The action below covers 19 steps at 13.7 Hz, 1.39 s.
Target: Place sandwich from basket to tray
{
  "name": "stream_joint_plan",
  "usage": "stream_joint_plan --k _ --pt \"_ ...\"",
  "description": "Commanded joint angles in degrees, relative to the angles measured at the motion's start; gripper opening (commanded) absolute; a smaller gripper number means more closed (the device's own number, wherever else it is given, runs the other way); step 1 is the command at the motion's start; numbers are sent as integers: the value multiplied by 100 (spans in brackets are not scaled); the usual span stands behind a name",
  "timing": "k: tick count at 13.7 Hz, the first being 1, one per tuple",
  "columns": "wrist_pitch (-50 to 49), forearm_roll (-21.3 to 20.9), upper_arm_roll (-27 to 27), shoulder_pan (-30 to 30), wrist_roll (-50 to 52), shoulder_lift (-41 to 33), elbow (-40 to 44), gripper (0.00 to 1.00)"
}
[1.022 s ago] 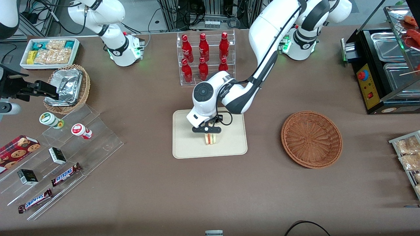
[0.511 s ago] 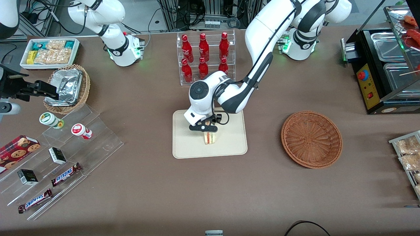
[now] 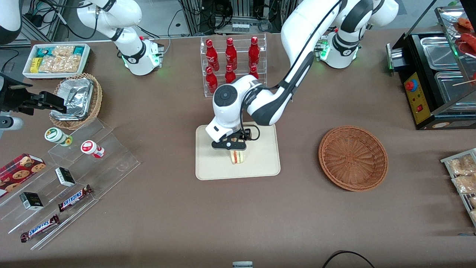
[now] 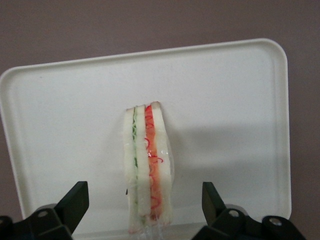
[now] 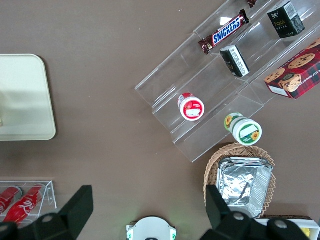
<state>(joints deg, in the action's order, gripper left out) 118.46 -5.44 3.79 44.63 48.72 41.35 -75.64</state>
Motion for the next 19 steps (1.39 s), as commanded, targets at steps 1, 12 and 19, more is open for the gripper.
stream_joint_plan --k 1,12,19 --pt "-498 -98 -229 37 419 -810 -188 100" --pt "-1835 51 -563 -1420 -1089 -3552 -1777 100" --pt "-2169 508 -563 -2949 -3400 -4231 -2254 100"
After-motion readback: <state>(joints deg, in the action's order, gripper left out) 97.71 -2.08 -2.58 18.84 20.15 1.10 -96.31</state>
